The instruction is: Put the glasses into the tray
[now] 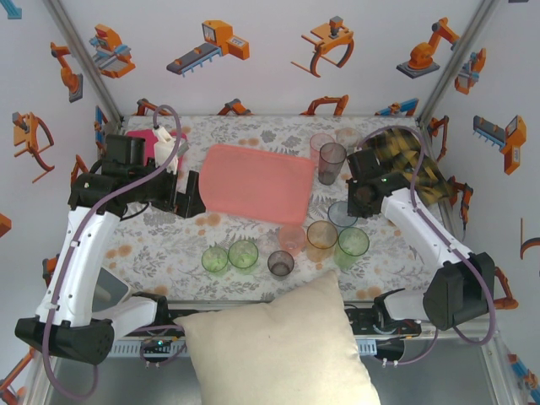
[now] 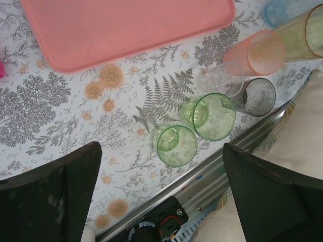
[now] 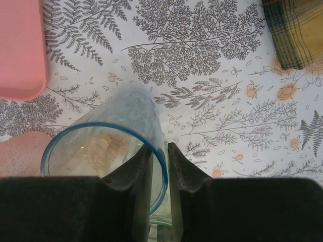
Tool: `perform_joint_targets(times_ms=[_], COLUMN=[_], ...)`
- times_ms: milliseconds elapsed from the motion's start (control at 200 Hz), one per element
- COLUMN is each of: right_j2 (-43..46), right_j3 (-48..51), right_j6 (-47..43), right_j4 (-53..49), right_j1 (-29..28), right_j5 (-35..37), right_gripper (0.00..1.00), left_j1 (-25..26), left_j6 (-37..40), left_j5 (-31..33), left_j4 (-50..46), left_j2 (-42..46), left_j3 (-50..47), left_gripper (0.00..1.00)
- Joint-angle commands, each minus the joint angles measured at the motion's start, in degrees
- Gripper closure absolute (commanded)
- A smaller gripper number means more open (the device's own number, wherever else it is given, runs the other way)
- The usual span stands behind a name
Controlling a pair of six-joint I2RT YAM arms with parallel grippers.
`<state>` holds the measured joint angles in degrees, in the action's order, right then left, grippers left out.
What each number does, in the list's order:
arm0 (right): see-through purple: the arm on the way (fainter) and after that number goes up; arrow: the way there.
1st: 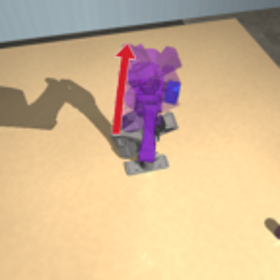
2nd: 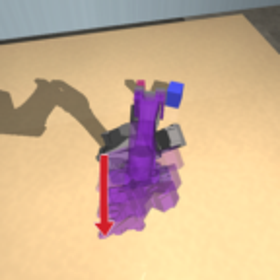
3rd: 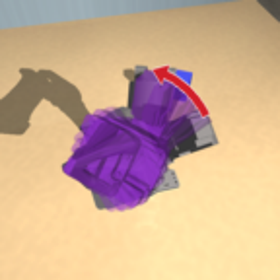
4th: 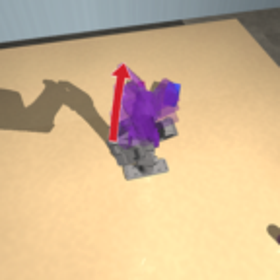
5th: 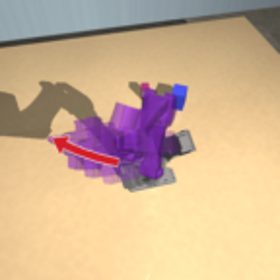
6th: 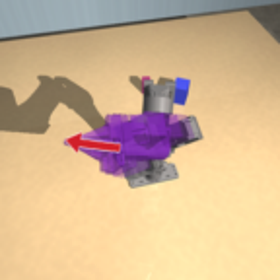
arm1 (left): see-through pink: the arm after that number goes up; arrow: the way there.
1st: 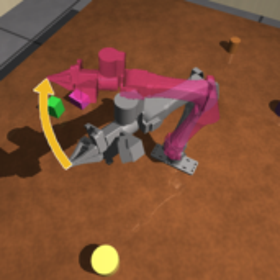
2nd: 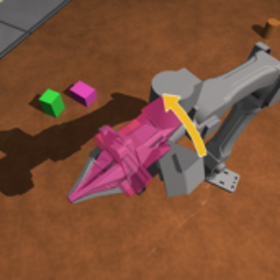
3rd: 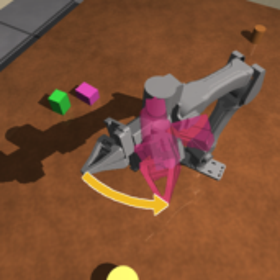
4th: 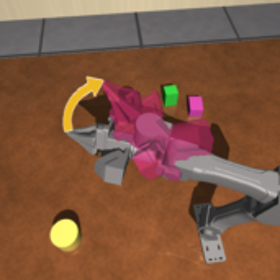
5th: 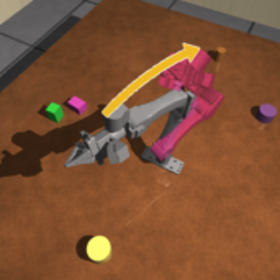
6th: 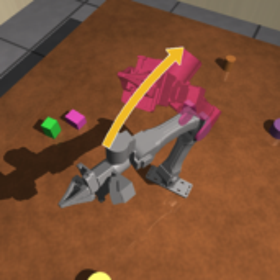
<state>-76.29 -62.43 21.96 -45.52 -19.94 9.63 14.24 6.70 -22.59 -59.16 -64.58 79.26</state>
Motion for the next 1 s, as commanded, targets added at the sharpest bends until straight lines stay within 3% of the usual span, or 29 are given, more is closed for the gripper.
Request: perform_joint_targets(times_ms=[0,421,991], right_j2=[0.5,1.6,3.7], right_j3=[-0.9,-1.4,-2.4], right_j6=[-0.9,-0.7,-0.1], right_j4=[0.5,0.7,2.7], right_j1=[0.5,0.5,1.4], right_j5=[-0.5,-0.7,-1.8], right_gripper=[0.82,1.0,1.0], left_j1=[0.2,0.2,0.2], left_j6=[-0.7,-0.9,-0.9], left_j5=[-1.3,-1.4,-1.3], left_j4=[0.1,-0.1,0.0], left_j2=[1.4,2.0,1.9], left_j3=[-0.3,-0.3,-0.1], left_gripper=[0.03,0.03,0.03])
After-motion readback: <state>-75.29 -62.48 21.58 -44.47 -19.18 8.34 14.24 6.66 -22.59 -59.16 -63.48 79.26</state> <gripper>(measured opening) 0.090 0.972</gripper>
